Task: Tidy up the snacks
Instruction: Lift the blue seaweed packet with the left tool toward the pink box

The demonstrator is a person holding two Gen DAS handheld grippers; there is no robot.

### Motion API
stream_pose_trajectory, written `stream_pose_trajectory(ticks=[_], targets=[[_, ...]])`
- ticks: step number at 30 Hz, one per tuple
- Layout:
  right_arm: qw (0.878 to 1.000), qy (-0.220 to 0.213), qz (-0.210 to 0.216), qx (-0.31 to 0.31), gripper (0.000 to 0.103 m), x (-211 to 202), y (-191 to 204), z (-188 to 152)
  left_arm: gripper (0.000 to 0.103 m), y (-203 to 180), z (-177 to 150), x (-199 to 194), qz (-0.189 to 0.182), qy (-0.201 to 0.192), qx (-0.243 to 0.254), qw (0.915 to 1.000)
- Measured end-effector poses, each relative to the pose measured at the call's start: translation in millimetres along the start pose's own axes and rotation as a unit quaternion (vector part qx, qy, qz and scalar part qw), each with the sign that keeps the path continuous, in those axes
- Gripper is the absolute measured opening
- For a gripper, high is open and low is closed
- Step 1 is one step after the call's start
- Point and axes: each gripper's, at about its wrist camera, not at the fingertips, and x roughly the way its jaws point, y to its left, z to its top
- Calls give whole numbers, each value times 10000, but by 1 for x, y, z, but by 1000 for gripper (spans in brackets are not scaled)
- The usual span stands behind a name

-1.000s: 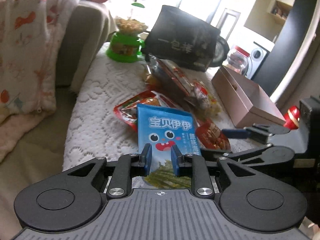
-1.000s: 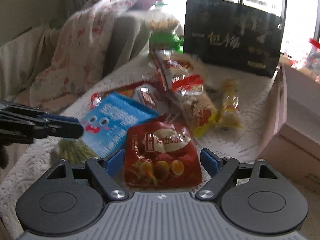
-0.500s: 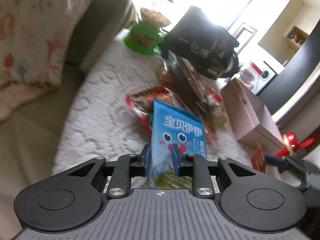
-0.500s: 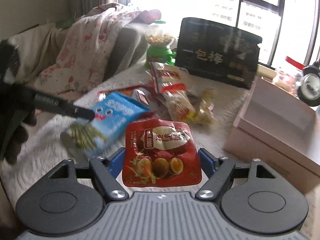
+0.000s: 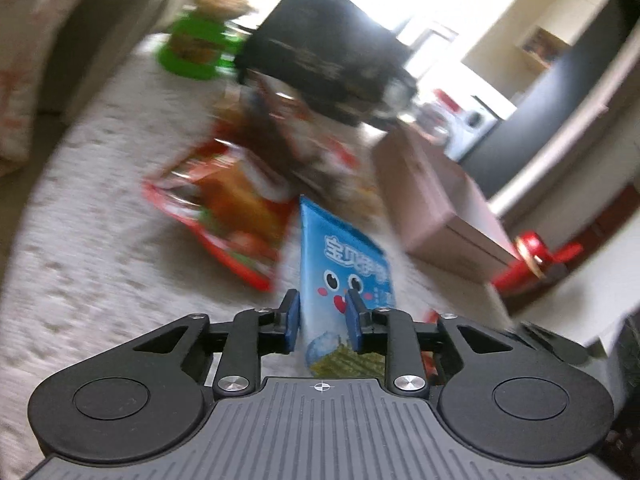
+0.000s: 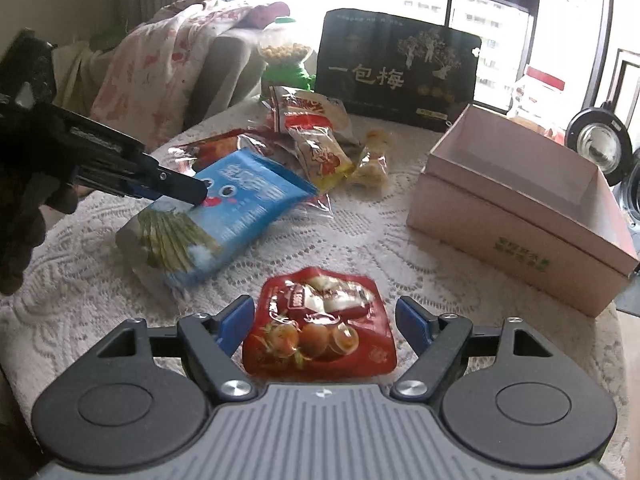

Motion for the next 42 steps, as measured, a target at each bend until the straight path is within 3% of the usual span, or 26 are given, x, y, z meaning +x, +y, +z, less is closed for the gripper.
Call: stream_pose_trajectory(ticks=[2,4,12,18,23,28,30,34,36,38,42], targets=[[9999,14,25,117,78,-1,-2,-4,27,-12,-6,9,-63,154,123,9998],[9998,-39,11,195,78,-4,-5,-7,29,-22,-10,18,104,163,234,9995],[9991,-108,-19,417,78,-6,-18,-18,33,-35,-11,36,22,144,121,9998],[9987,-172,5,490,79,-5,-23,-23,30,-30,-10,27,-498,367,-431,9972],[9986,-175,48,489,79,-5,-25,-24,34,-27,-9,35,-530,543,-517,9958],[9985,-183,193,488,79,-7,-30,-25,33,-27,-14,33,-1120,591,-410,9911],[9991,-154,149,373,79,-6,-27,-24,34,-32,-19,34,-985,600,-299,9929],[9997,-170,107,164,73,-11,-21,-26,27,-30,-18,32,-1009,641,-745,9900],[9995,-247,108,157,61,-18,-22,-26,19,-28,-20,27,-1148,539,-841,9884],[9992,-330,84,216,39,-28,-26,-24,17,-27,-22,22,-1289,448,-961,9860],[9990,-288,178,302,34,-39,-35,-24,16,-34,-24,15,-1343,334,-907,9862]])
